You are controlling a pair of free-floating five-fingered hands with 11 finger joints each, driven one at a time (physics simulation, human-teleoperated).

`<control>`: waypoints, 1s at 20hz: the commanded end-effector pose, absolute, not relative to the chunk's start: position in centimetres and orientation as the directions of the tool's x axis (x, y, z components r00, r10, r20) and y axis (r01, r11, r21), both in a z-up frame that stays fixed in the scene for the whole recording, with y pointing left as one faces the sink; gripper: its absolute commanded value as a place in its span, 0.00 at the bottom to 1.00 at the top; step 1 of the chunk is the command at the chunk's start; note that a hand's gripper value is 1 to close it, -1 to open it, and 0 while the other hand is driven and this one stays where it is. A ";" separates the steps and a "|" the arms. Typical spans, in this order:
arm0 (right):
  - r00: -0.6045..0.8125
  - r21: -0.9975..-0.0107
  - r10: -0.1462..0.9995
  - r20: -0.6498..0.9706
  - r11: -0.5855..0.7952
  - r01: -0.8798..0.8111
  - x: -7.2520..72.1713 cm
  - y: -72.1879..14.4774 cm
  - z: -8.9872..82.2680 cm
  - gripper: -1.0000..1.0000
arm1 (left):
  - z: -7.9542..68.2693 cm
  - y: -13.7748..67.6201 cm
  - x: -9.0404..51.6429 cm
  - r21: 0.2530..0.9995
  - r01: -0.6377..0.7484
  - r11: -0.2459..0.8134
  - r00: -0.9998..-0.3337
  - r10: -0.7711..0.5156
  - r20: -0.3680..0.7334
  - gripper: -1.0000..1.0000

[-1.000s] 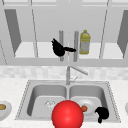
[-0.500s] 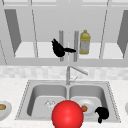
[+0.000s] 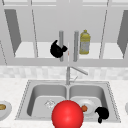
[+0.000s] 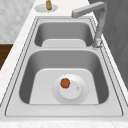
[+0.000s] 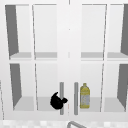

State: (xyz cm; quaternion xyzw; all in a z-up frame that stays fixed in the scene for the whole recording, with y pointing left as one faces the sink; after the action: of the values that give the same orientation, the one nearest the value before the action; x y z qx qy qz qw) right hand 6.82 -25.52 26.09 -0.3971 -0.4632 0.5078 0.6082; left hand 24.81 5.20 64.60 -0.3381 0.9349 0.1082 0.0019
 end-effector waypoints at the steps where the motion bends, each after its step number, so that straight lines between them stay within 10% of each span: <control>1: 0.055 -0.953 0.986 0.160 0.169 -0.250 6.8 -25.5 26.1 0.50 | 64.0 5.2 24.8 0.212 -0.637 0.741 -0.766 -0.640 -0.064 1.00; 20: 0.055 -0.953 0.986 0.160 0.169 -0.250 6.8 -25.5 26.1 0.50 | 63.6 8.0 14.3 0.098 -0.650 0.754 -0.757 -0.653 0.004 1.00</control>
State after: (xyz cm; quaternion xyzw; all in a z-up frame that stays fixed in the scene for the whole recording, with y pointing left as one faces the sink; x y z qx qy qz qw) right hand 6.82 -25.52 26.09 -0.3971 -0.4632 0.5078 0.6082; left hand 16.76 6.25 64.79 -0.3409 0.9380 0.0606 -0.0152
